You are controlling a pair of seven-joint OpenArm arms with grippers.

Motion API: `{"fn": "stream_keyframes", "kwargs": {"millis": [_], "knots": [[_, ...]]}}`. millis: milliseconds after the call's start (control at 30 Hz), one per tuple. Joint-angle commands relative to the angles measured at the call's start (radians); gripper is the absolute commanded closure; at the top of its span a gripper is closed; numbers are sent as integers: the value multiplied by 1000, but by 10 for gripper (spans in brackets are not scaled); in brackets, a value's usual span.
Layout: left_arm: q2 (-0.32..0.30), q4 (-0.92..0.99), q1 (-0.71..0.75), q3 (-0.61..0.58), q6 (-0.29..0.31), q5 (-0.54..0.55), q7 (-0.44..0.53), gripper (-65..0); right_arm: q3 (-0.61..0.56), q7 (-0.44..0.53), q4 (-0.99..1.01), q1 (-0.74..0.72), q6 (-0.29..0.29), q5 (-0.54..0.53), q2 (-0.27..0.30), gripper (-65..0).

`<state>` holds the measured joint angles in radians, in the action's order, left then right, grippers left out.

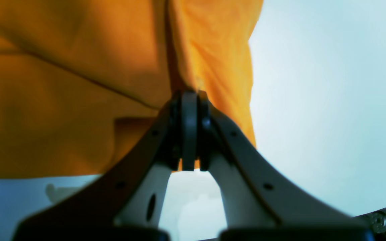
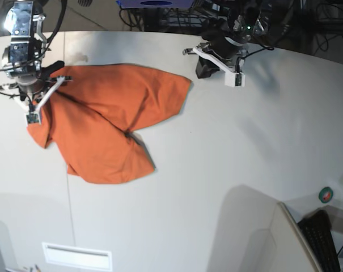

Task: Layout the t-shirt on the table in an organized manner, then fold the t-shirt properly
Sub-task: 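Grasp the shirt's opposite corner with the left gripper, right gripper holding, then lift the shirt with both grippers and shake it out flat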

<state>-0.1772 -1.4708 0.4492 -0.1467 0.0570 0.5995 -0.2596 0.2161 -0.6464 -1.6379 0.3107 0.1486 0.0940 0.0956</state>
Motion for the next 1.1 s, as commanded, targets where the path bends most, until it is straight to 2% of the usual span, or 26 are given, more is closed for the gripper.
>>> {"fn": "stream_keyframes", "kwargs": {"millis": [0, 67, 133, 200, 233, 400, 633, 667, 733, 767, 833, 967, 1067], "knots": [[-3, -20, 3, 23, 10, 3, 18, -36, 1, 18, -15, -6, -5, 3, 8, 0], [-2, -20, 0, 42, 10, 3, 18, -247, 1, 18, -15, -6, -5, 3, 8, 0], [-2, -20, -11, 45, 16, 3, 18, -426, 1, 18, -15, -8, -5, 3, 8, 0], [2, -14, -36, 39, 16, 3, 18, -508, 1, 18, -15, -9, -5, 3, 8, 0], [6, -8, -51, 22, 16, 4, 18, -512, 1, 18, -15, -11, -5, 3, 8, 0], [15, 81, -137, -61, 16, 6, 18, -451, 1, 18, -15, -11, -5, 3, 8, 0], [54, 161, -171, -120, 16, 6, 18, -431, 9, 18, -15, -11, -5, 3, 8, 0], [54, 169, -171, -120, 16, 6, 18, -402, 9, 18, -15, -11, -5, 3, 8, 0], [55, 184, -171, -120, 16, 6, 18, -278, 9, 18, -15, -12, -5, 3, 10, 0], [55, 190, -175, -120, 16, 6, 18, -201, 10, 18, -15, -12, -5, 3, 10, 0], [51, 200, -191, -121, 16, 7, 15, 0, 39, 18, -17, -12, -5, 3, 10, 0], [46, 198, -221, -107, 17, 7, -62, 0, 107, 18, -9, -35, -5, 3, 10, 0], [44, 180, -229, -107, 17, 6, -71, 0, 164, 18, 11, -58, -5, 3, 10, 0]]}}
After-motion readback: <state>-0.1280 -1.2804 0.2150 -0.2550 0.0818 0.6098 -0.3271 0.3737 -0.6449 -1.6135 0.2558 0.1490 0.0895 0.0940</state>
